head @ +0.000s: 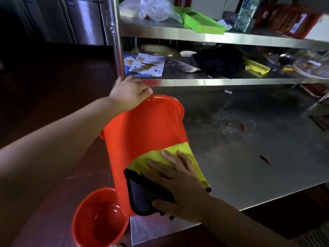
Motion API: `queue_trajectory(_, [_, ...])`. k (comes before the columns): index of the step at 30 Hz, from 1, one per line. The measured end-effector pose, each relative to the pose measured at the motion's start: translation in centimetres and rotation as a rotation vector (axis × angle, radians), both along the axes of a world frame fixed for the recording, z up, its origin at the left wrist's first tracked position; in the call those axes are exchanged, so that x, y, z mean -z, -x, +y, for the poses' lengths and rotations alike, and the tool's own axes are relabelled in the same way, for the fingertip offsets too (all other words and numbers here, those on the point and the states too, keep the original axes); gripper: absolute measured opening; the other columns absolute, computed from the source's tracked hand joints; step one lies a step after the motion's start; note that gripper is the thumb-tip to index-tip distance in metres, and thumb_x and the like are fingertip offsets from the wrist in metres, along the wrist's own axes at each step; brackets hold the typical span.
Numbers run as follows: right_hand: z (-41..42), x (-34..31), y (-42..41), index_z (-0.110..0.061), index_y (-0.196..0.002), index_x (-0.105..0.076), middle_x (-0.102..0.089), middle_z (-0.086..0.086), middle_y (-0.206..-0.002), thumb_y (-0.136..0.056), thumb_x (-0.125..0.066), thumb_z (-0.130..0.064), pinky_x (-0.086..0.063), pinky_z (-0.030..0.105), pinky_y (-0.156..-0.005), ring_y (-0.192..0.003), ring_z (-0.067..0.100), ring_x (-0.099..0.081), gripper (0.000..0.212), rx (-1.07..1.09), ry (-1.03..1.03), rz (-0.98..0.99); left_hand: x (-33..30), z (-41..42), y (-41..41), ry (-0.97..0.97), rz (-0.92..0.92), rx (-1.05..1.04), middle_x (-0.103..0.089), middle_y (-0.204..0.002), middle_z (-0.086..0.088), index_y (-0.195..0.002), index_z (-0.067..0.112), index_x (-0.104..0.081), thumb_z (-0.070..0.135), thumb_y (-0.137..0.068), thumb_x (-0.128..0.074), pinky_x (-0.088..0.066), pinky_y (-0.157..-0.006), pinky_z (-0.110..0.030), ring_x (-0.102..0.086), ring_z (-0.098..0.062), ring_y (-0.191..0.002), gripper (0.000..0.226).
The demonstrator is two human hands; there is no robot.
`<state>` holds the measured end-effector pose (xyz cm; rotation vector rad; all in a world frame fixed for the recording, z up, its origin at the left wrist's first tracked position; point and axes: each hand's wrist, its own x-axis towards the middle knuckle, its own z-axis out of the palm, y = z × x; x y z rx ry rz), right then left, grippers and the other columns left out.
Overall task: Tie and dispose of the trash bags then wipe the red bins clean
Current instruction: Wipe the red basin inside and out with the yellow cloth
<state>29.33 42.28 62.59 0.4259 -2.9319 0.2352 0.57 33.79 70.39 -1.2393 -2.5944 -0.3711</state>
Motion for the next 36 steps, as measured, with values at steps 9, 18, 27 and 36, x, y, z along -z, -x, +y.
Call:
queue_trajectory(9, [-0.7, -1.3, 5.1, -0.044, -0.140, -0.034, -0.025, -0.021, -0.153, -0.082, -0.042, -0.054, -0.001, 0.049, -0.111, -0.146, 0.020, -0.007, 0.060, -0.001, 0.001, -0.040, 1.3, 0.0, 2.3, -0.106, -0.250, 0.052, -0.053, -0.075, -0.001, -0.059, 0.015, -0.046, 0.035, -0.097, -0.044, -0.028, -0.108, -0.041, -0.044, -0.023, -0.116, 0.043])
queue_trajectory(18, [1.5, -4.0, 16.2, -0.048, -0.137, -0.039, -0.025, -0.026, -0.151, -0.084, -0.041, -0.051, -0.009, 0.048, -0.113, -0.144, 0.005, -0.006, 0.053, 0.188, 0.221, -0.048, 2.3, -2.4, 2.6, -0.349, -0.258, 0.126, -0.059, -0.078, -0.020, -0.070, 0.002, -0.061, 0.022, -0.090, -0.061, -0.026, -0.089, -0.021, -0.052, -0.035, -0.101, 0.028])
queue_trajectory(27, [1.2, -1.4, 5.9, -0.040, -0.138, -0.042, -0.022, -0.018, -0.154, -0.084, -0.052, -0.048, -0.009, 0.059, -0.112, -0.147, 0.017, 0.003, 0.055, 0.077, 0.236, -0.028, 3.0, -2.5, 0.9, -0.350, -0.242, 0.050, -0.060, -0.093, -0.013, -0.079, 0.005, -0.070, 0.055, -0.075, -0.053, -0.035, -0.099, -0.045, -0.042, -0.031, -0.109, 0.053])
queue_trajectory(36, [1.3, -0.4, -0.6, -0.039, -0.140, -0.040, -0.022, -0.017, -0.155, -0.087, -0.037, -0.058, -0.008, 0.060, -0.111, -0.147, 0.023, 0.001, 0.056, 0.035, 0.188, -0.063, 3.4, -0.2, -0.1, -0.435, -0.297, 0.167, -0.058, -0.080, -0.014, -0.075, 0.002, -0.070, 0.035, -0.084, -0.066, -0.025, -0.087, -0.022, -0.038, -0.021, -0.097, 0.034])
